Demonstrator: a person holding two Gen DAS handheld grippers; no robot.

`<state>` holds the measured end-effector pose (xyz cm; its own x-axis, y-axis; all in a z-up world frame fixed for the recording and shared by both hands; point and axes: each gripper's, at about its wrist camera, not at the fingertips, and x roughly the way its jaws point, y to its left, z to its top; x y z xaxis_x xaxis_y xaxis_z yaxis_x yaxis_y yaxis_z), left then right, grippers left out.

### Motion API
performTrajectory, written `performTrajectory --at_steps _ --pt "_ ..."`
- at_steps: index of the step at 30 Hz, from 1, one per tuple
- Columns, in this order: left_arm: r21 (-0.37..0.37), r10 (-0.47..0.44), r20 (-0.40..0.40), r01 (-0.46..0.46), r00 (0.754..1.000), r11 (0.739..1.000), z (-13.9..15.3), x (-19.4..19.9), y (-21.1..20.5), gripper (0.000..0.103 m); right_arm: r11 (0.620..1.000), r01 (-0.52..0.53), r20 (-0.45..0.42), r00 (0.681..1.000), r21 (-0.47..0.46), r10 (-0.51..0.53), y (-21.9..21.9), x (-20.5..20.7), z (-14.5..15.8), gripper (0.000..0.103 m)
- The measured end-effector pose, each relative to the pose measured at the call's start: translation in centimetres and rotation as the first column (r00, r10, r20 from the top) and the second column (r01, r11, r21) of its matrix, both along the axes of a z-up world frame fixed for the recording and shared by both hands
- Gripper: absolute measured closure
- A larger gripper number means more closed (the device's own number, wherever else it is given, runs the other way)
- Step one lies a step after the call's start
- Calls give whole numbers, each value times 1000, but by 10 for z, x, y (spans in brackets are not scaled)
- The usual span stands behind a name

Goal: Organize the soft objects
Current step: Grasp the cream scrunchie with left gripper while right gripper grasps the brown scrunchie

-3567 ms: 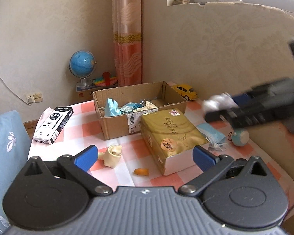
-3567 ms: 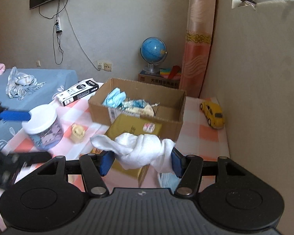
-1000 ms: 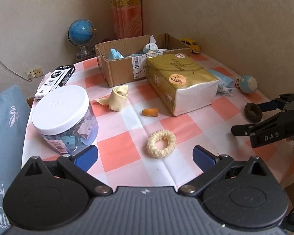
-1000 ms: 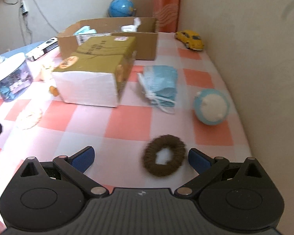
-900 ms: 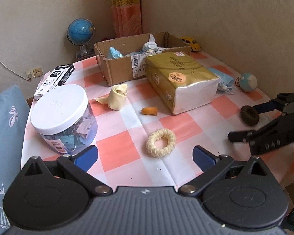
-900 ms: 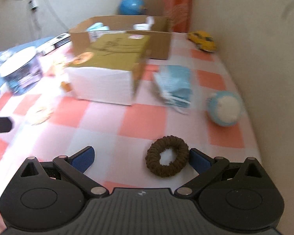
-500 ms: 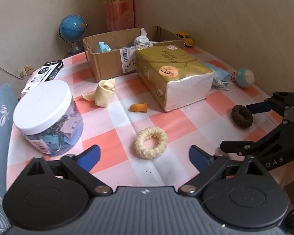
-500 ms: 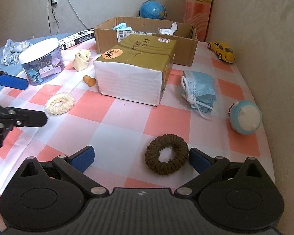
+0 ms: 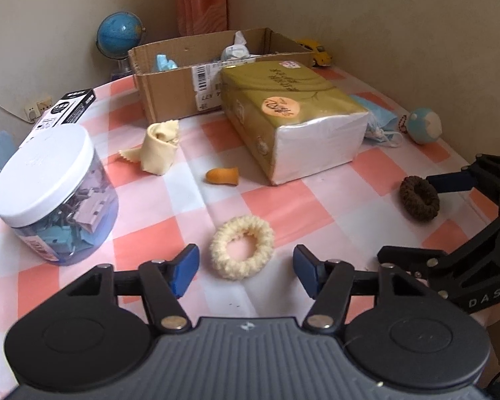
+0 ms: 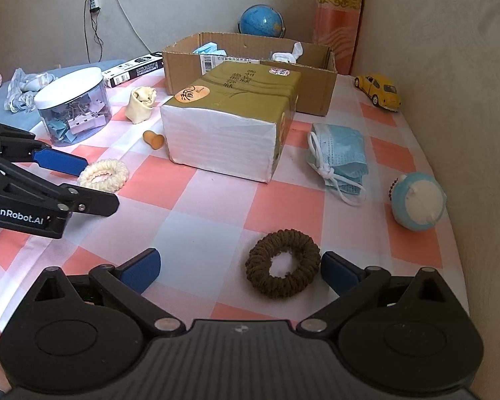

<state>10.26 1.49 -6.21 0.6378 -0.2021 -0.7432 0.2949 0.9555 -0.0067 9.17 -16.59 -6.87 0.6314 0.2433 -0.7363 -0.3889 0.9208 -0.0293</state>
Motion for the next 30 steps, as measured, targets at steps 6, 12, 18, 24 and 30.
performTrajectory --at_steps 6,12,18,24,30 --pt "2 -8 11 8 1000 1000 0 3 -7 47 1000 -2 11 1000 4 2 0 -1 -1 0" --pt "-16 -45 10 45 999 999 0 5 -15 55 1000 -6 8 1000 4 6 -1 -2 0 0" --pt "-24 -62 19 63 998 998 0 5 -18 57 1000 -26 2 1000 3 26 0 -3 0 0" --pt "-25 -64 20 64 998 998 0 6 -17 57 1000 -23 -5 1000 -5 23 -1 1 4 10" --pt "-20 -69 21 70 997 997 0 6 -16 57 1000 19 -5 1000 -14 -19 -9 3 9 33"
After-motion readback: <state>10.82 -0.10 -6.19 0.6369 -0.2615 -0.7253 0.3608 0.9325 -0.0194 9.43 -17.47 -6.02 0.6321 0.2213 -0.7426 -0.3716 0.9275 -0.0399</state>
